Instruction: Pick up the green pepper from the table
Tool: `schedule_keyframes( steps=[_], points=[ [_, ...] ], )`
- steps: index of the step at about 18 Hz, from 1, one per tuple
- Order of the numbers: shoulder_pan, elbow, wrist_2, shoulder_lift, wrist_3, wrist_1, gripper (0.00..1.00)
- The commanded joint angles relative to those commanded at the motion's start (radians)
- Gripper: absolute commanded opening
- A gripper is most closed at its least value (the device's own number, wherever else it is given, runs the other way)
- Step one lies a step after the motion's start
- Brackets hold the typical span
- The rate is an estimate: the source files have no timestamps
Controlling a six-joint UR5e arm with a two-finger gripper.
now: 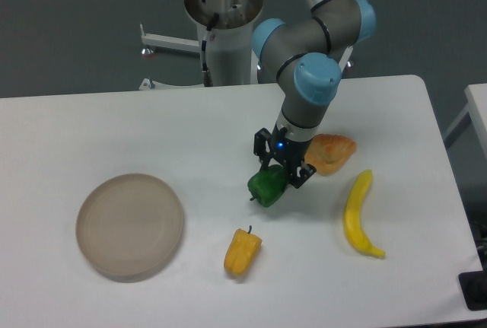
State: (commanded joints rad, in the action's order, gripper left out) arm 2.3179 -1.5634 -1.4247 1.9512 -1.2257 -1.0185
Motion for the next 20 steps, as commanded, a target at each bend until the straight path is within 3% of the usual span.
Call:
schedule_keyframes(
  steps=[6,10,20],
  points=[
    [-0.040,0.106,-0.045,0.005,-0.003,-0.011,0.36],
    [-0.041,0.140,-0.077,0.009,-0.017,-0.011,0.36],
    [-0.054,0.166,-0.125,0.034,-0.020,-0.011,0.37]
  ],
)
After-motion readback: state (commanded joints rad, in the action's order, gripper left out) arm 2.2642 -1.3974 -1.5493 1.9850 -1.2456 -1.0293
